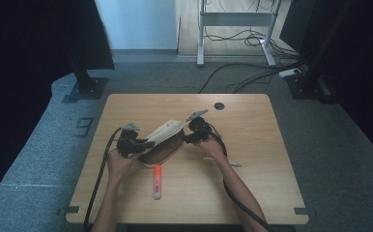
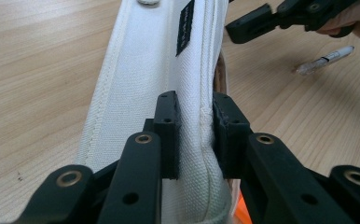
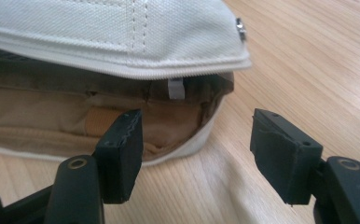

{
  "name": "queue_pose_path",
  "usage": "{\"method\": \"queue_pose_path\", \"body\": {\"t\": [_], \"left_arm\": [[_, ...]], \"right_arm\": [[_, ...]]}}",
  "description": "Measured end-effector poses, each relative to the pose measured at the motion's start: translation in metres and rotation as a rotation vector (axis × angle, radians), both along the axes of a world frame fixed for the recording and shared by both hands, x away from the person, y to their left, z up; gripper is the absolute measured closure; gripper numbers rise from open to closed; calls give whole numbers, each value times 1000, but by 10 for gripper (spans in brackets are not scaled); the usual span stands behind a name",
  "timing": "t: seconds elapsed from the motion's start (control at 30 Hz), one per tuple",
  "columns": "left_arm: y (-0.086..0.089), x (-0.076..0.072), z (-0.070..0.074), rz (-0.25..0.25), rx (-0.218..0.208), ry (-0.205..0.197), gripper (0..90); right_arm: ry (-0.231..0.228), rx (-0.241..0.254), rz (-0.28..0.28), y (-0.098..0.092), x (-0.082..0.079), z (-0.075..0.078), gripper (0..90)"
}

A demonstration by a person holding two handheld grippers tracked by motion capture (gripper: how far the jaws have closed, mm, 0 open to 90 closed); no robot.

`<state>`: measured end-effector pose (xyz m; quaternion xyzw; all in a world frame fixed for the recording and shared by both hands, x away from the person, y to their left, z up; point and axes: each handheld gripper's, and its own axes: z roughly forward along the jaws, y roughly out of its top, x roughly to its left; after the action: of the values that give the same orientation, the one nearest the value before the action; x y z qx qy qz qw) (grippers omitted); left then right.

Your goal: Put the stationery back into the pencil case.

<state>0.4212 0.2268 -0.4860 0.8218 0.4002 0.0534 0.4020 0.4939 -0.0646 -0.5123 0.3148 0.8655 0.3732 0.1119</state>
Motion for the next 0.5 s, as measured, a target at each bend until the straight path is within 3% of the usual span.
{"method": "queue_pose_path", "body": {"t": [0.5], "left_arm": [[-1, 0, 0, -1, 2, -1, 736]], "right_arm": [[2, 37, 15, -23, -18, 9, 318]]}}
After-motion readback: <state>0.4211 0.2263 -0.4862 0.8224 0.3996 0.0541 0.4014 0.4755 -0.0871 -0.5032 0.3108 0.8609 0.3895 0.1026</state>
